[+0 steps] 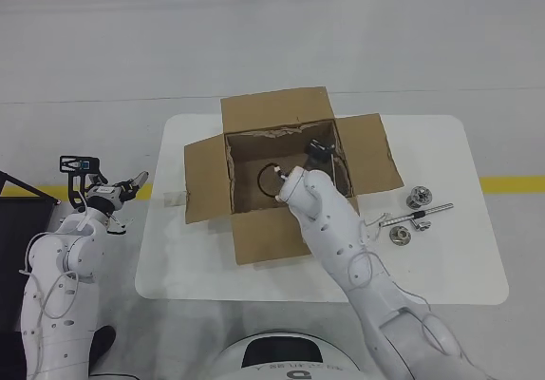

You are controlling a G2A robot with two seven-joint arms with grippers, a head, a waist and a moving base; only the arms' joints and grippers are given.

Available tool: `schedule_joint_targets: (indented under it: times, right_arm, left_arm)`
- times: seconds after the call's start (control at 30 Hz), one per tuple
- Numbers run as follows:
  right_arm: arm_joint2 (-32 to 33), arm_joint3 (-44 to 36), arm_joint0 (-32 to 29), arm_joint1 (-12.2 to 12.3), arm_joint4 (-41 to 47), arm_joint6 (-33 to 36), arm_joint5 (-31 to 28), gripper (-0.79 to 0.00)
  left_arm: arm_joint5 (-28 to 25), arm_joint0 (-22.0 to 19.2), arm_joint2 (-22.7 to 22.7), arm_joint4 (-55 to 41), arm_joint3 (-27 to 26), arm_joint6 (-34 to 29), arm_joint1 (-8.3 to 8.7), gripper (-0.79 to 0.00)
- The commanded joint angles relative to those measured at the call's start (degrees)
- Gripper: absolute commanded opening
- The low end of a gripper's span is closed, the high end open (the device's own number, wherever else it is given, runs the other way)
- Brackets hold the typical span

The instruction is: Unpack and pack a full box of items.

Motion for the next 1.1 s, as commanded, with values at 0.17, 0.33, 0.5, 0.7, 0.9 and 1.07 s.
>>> schedule_joint_targets:
  times: [0.17,0.33,0.5,0.7,0.9,1.07]
  right_arm:
    - [-0.67,4.56,2.20,-0.47,-0.13,-0.05,0.01,0.000]
    - [-2.79,9.33,4.25,-1.05,-2.51,0.21,-0.24,0.000]
    - [-4.00,11.41,5.75,-1.69,-2.93,1.32,-1.35,0.000]
    - [-2.24,6.23,4.24,-1.54,0.49,2.43,-6.10,0.000]
    - [2.72,-5.25,-2.94,-0.03,2.23,-0.02,-10.78,0.000]
    - [1.62,-2.86,-2.41,0.26,-5.25,2.19,-4.53,0.000]
  left_arm:
    - [0.00,0.00,0.00,0.00,0.00,0.00,0.00,0.000]
    - [0.00,0.00,0.00,0.00,0.00,0.00,0.00,0.000]
    - [0.00,0.00,0.00,0.00,0.00,0.00,0.00,0.000]
    - [0.00,0.00,0.00,0.00,0.00,0.00,0.00,0.000]
    - [0.00,0.00,0.00,0.00,0.00,0.00,0.00,0.000]
    - [0.00,0.00,0.00,0.00,0.00,0.00,0.00,0.000]
